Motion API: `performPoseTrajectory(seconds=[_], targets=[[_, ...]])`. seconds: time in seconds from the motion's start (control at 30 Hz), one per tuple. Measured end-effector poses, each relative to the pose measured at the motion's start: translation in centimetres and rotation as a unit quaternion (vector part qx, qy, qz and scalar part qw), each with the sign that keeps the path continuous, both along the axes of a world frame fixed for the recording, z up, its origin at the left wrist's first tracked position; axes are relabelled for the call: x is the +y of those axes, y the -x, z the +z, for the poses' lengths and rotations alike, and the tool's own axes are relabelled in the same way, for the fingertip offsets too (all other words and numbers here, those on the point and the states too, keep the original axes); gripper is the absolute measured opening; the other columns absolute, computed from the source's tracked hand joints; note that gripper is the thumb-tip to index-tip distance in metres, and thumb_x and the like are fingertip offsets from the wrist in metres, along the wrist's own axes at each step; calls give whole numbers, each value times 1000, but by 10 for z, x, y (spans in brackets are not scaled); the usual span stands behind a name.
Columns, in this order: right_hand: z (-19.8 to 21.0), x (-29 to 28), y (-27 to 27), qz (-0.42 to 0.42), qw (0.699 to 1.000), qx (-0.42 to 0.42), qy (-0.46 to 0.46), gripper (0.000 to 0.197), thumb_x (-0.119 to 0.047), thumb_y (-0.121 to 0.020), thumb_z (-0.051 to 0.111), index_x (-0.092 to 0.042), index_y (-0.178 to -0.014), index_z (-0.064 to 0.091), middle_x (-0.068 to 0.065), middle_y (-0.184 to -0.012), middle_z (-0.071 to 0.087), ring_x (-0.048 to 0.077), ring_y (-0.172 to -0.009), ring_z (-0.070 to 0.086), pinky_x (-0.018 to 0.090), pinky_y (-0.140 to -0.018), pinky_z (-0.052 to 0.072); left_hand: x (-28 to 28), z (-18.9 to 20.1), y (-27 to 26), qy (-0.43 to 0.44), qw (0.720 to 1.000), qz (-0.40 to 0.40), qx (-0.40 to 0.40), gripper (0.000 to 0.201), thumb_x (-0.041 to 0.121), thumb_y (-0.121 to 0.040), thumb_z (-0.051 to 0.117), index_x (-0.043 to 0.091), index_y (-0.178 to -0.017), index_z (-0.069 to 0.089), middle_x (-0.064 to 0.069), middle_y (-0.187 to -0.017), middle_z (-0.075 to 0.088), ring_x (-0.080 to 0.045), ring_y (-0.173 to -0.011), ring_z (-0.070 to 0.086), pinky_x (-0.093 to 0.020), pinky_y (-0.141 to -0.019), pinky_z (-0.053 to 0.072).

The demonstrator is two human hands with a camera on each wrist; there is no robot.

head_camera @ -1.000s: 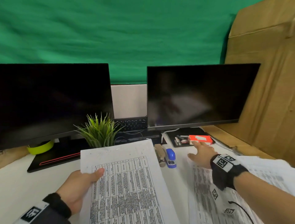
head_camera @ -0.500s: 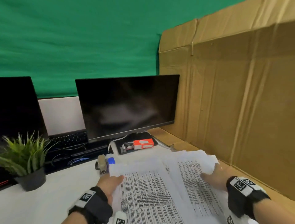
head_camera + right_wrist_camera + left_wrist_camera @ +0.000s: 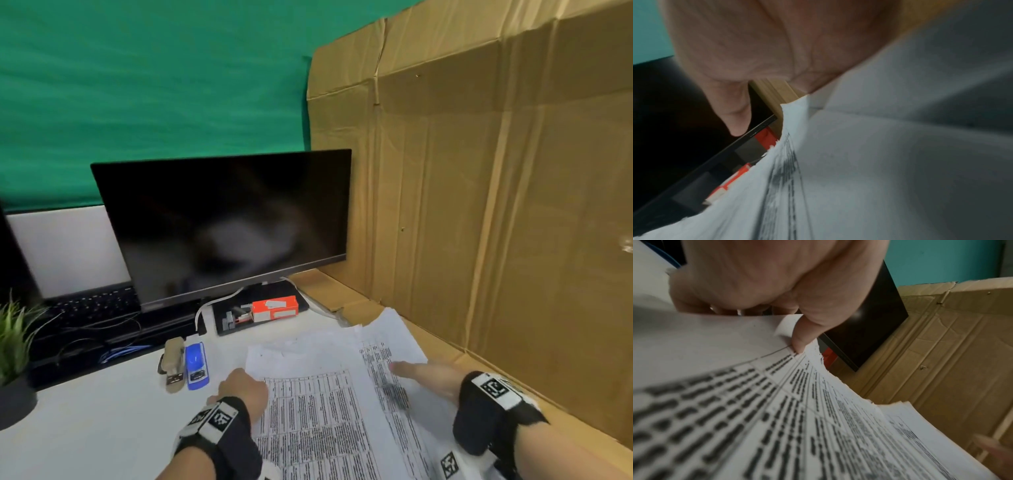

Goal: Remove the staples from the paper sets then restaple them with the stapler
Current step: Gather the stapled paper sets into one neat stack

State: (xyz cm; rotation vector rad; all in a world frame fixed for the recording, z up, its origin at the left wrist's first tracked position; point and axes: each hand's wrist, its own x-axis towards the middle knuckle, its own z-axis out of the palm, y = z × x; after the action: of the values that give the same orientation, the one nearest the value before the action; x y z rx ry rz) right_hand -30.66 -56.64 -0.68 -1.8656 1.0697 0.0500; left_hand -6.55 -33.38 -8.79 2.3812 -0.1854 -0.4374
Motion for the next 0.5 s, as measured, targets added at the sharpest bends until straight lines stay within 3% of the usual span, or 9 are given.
performPoseTrajectory(seconds=[0.1, 0.17, 0.27, 0.37, 0.5], targets=[[-5, 10, -10, 12, 998, -35, -44, 128, -74, -44, 78, -12, -146, 31, 6, -150, 38, 27, -135, 37, 39, -112, 30, -7, 4, 8, 8, 1000, -6, 12, 45, 37, -71, 52, 13, -108, 59, -11, -112, 64, -35, -102, 60, -43, -94, 50], [-8, 16, -15, 23, 998, -38, -42, 137, -78, -34, 79, -13, -145, 32, 4, -148, 40, 25, -133, 40, 39, -110, 32, -9, 5, 9, 5, 1000, -7, 13, 49, 43, -68, 51, 15, -107, 60, -10, -112, 65, -34, -100, 61, -43, -93, 51], [-14, 24, -18, 25, 999, -28, -1, 127, -66, -36, 83, -12, -141, 35, 4, -139, 49, 24, -122, 49, 35, -102, 42, -3, 27, 31, -6, 1000, -3, 5, 33, 38, -82, 55, 15, -106, 56, -10, -116, 63, -32, -104, 60, -40, -96, 49], [-20, 35, -20, 44, 998, -13, 40, 129, -62, -29, 86, -15, -139, 37, 1, -129, 54, 21, -113, 54, 35, -96, 48, 3, 42, 44, 0, 1000, 2, -10, 28, 32, -91, 56, 12, -110, 54, -12, -122, 60, -31, -110, 58, -35, -98, 47], [-7, 55, -22, 79, 981, 86, 157, 89, -53, -61, 73, -19, -133, 33, 3, -128, 43, 25, -116, 48, 39, -97, 46, 10, 44, 46, 10, 1000, 11, -3, 42, 28, -95, 55, 1, -127, 51, -16, -131, 55, -32, -119, 53, -29, -93, 42]])
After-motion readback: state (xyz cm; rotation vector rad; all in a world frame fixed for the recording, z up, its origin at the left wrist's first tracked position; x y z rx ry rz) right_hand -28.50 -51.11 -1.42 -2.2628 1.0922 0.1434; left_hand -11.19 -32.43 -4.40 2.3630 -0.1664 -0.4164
